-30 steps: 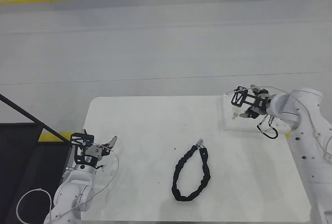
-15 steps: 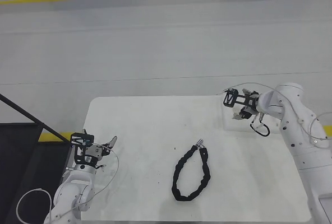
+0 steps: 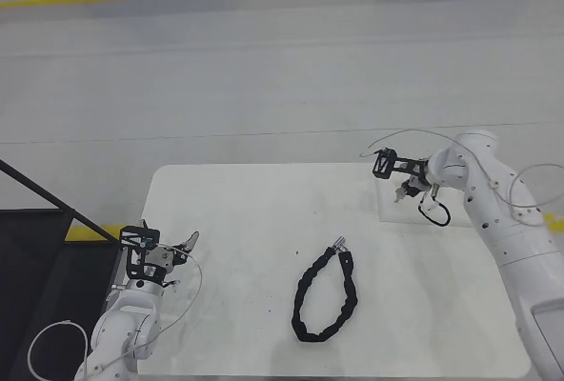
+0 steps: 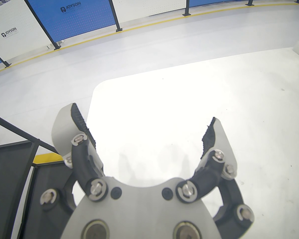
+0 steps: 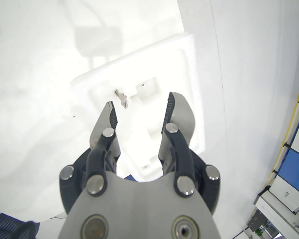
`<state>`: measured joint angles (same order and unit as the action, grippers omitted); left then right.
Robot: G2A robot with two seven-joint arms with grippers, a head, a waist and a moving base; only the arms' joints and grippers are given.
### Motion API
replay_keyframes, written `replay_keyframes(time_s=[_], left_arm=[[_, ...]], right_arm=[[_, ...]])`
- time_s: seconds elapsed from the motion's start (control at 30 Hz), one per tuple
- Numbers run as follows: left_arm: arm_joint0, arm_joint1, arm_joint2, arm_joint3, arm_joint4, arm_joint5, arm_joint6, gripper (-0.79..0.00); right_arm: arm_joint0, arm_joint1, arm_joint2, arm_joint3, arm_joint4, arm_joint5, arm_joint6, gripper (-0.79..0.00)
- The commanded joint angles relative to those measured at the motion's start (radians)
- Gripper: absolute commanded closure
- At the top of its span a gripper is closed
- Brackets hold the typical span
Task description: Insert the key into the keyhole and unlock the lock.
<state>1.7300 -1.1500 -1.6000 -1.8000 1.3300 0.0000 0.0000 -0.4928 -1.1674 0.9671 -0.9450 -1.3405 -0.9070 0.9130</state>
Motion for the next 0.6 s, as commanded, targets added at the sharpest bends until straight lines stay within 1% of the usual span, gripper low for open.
replay_keyframes(time_s=[0.0, 0.03, 0.13, 0.17, 0.23, 0.27, 0.57], left_arm=[[0.000, 0.000, 0.000, 0.000, 0.000, 0.000, 0.000, -0.785], [0.000, 0.000, 0.000, 0.000, 0.000, 0.000, 0.000, -0.785], [0.000, 0.000, 0.000, 0.000, 0.000, 0.000, 0.000, -0.785], [0.000, 0.000, 0.000, 0.000, 0.000, 0.000, 0.000, -0.785], [0.000, 0.000, 0.000, 0.000, 0.000, 0.000, 0.000, -0.785], [0.000, 0.000, 0.000, 0.000, 0.000, 0.000, 0.000, -0.785], [0.000, 0.000, 0.000, 0.000, 0.000, 0.000, 0.000, -0.785]], right_arm=[[0.013, -0.006, -0.019, 0.027, 0.006, -0.001, -0.001, -0.456], [0.020, -0.009, -0.028, 0.039, 0.007, -0.001, -0.001, -0.425], [0.038, -0.017, -0.049, 0.072, 0.015, -0.004, -0.004, -0.449], [0.043, -0.020, -0.055, 0.083, 0.019, -0.005, -0.005, -0.443], [0.054, -0.025, -0.068, 0.104, 0.025, -0.008, -0.008, -0.391], [0.058, -0.028, -0.075, 0.114, 0.027, -0.009, -0.009, -0.382], [0.101, -0.056, -0.131, 0.207, 0.033, -0.010, -0.034, -0.376]])
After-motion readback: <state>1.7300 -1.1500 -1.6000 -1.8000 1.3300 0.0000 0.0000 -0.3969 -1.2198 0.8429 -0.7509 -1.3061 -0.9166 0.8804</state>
